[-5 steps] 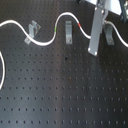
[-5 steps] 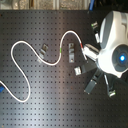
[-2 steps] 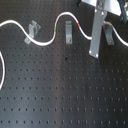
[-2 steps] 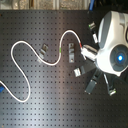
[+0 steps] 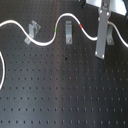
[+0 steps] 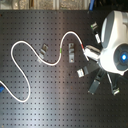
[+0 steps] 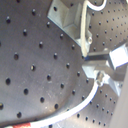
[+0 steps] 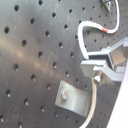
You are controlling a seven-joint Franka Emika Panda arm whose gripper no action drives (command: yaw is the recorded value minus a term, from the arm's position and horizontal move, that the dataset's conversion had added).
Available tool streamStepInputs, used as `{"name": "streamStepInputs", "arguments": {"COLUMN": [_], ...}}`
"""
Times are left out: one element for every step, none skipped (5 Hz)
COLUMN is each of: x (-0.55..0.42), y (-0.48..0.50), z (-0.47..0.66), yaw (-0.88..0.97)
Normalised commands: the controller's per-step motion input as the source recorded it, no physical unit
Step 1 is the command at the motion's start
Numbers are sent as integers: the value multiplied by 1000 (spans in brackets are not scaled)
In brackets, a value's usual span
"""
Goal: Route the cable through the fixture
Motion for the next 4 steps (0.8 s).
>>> {"name": "streamStepInputs", "arguments": {"x": [-194,-128,-82,-24], "y": [27,-15,-17,16], "z": [299,323,368,257], "yaw": [0,31,29,0]}}
